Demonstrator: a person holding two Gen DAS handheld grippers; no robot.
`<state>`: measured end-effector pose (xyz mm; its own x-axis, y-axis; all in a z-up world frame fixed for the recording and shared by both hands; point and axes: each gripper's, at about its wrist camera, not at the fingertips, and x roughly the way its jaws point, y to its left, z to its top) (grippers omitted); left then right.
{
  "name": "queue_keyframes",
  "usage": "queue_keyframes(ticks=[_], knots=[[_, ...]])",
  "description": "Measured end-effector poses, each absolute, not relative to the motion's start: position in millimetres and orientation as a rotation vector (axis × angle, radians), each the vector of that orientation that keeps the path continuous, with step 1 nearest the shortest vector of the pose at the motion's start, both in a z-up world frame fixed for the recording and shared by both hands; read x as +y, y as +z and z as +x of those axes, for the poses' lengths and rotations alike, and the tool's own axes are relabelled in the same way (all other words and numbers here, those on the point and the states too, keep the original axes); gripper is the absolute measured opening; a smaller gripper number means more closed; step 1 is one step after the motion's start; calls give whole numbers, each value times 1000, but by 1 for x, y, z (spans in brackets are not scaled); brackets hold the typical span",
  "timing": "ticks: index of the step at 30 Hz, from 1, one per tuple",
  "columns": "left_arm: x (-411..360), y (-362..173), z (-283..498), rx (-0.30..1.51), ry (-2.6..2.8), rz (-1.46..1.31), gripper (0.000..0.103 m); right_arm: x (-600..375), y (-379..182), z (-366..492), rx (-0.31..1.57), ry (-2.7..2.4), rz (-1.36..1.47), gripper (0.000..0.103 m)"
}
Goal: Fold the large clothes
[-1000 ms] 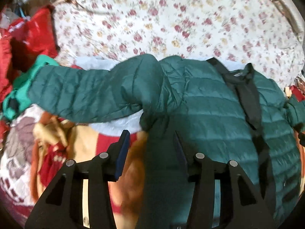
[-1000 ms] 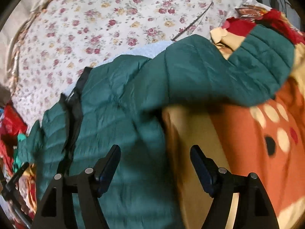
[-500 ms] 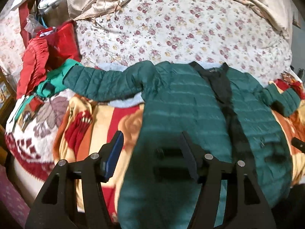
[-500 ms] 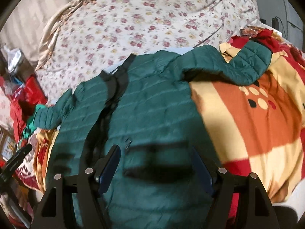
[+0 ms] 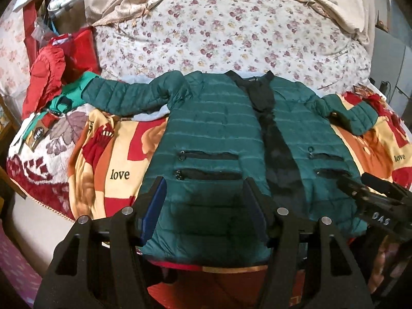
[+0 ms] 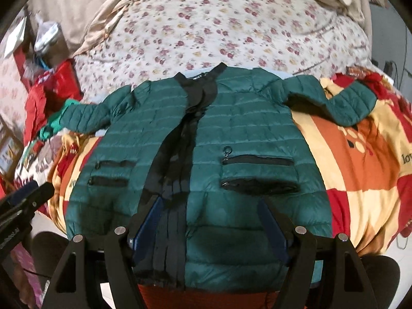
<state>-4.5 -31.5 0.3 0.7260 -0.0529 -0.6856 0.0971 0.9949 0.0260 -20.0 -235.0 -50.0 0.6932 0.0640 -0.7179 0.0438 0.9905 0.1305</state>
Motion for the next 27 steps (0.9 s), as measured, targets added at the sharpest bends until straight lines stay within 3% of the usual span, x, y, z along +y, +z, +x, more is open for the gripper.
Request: queue_keyframes(ticks=[27], knots=[[-31, 2, -13, 745, -68, 81, 62, -227, -60, -20, 819, -33, 101, 74]])
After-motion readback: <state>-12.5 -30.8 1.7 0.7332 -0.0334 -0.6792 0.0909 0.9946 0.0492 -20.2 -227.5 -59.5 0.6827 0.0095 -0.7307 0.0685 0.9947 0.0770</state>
